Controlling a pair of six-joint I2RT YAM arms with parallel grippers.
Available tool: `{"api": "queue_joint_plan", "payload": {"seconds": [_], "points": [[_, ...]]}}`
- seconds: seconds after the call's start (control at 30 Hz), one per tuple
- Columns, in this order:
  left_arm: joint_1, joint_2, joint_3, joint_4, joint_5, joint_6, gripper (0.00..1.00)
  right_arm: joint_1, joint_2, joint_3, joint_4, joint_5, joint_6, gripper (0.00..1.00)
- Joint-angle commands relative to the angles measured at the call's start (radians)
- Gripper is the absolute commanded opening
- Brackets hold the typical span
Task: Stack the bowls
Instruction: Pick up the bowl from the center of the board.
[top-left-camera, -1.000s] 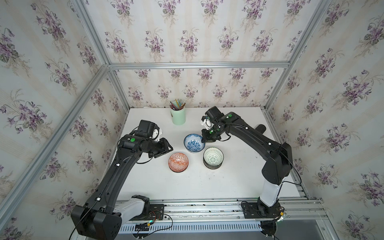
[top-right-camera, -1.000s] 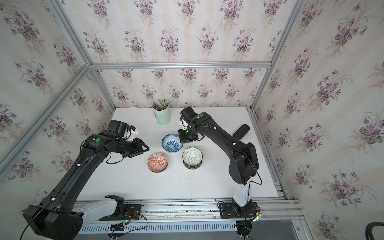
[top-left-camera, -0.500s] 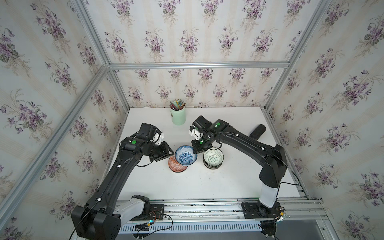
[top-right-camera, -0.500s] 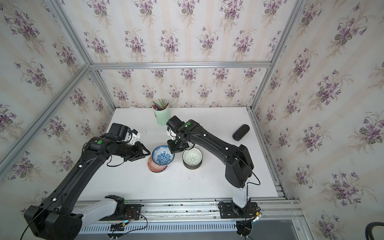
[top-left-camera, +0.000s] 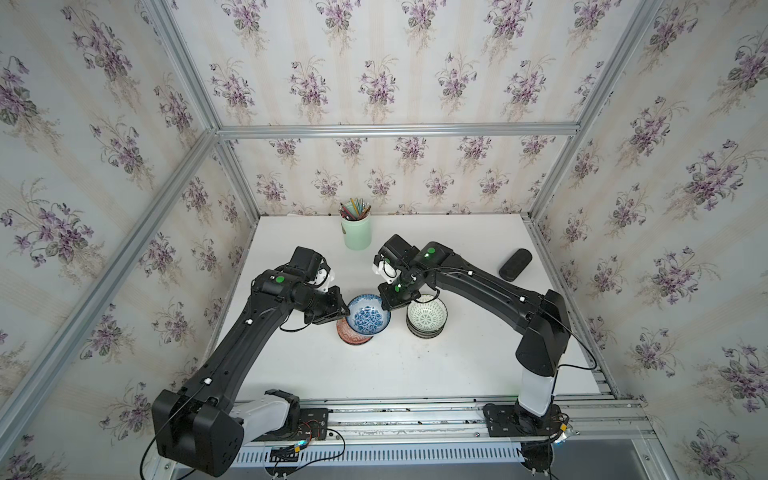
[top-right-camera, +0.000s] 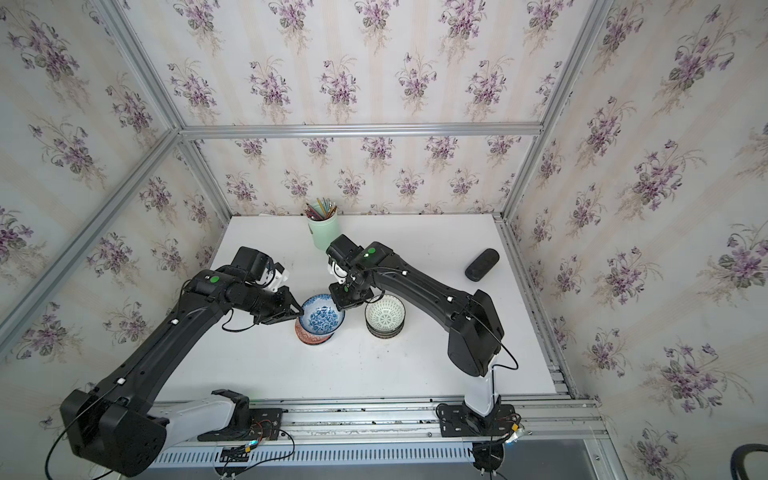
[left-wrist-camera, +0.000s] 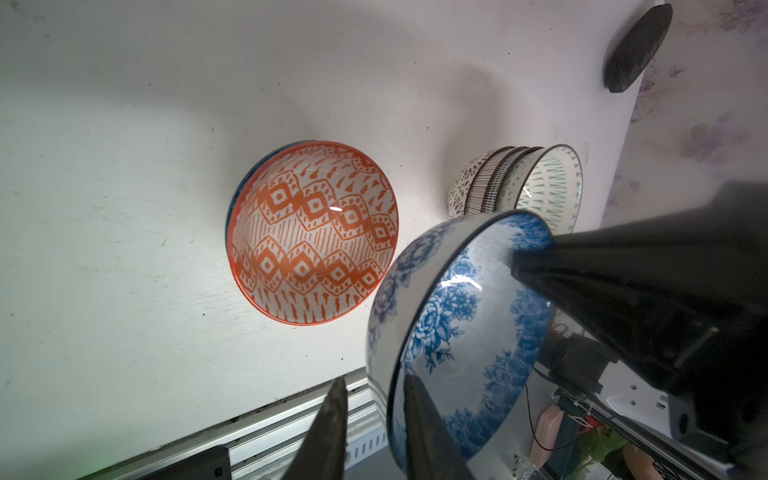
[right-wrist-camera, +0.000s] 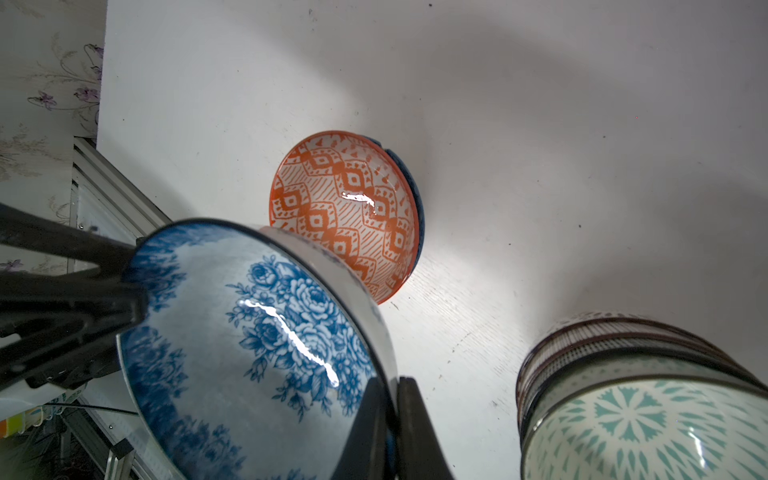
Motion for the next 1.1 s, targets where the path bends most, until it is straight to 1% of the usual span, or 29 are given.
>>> {"api": "queue_joint_plan", "payload": {"seconds": [0.0, 0.27, 0.47, 0.6, 0.7, 0.73, 0.77, 0.8, 0.83, 0.9, 0.97, 1.07], "points": [[-0.006, 0.006, -0.004, 0.003, -0.022, 0.008, 0.24, 0.005, 0.005, 0.008, 0.009, -0.009, 0.013, 0.0], [-0.018, 0.011, -0.016, 0.016, -0.024, 0.001, 0.14, 0.006, 0.013, 0.009, 0.016, -0.014, 0.015, 0.0], [-0.03, 0.014, -0.024, 0.027, -0.024, -0.009, 0.1, 0.009, 0.015, 0.005, 0.027, -0.021, 0.02, 0.0], [-0.034, 0.015, -0.023, 0.03, -0.028, -0.013, 0.0, 0.011, 0.015, 0.001, 0.029, -0.021, 0.02, 0.0], [-0.036, 0.014, -0.019, 0.026, -0.037, -0.016, 0.0, 0.011, 0.015, -0.001, 0.031, -0.019, 0.02, 0.0], [-0.037, 0.013, -0.017, 0.025, -0.041, -0.016, 0.0, 0.011, 0.013, -0.001, 0.031, -0.017, 0.021, 0.03], [-0.037, 0.012, -0.015, 0.022, -0.048, -0.016, 0.0, 0.011, 0.007, -0.001, 0.034, -0.014, 0.021, 0.11], [-0.037, 0.013, -0.012, 0.019, -0.057, -0.016, 0.0, 0.011, 0.001, -0.002, 0.038, -0.005, 0.022, 0.26], [-0.037, 0.012, -0.012, 0.013, -0.066, -0.016, 0.0, 0.011, -0.004, -0.001, 0.039, 0.007, 0.023, 0.36], [-0.036, 0.013, -0.011, 0.007, -0.079, -0.016, 0.0, 0.009, -0.014, 0.004, 0.039, 0.032, 0.021, 0.48], [-0.036, 0.014, -0.014, 0.003, -0.089, -0.012, 0.0, 0.006, -0.023, 0.018, 0.032, 0.058, 0.016, 0.54], [-0.036, 0.016, -0.022, 0.004, -0.113, -0.007, 0.0, -0.01, -0.045, 0.031, 0.029, 0.09, 0.016, 0.57]]}}
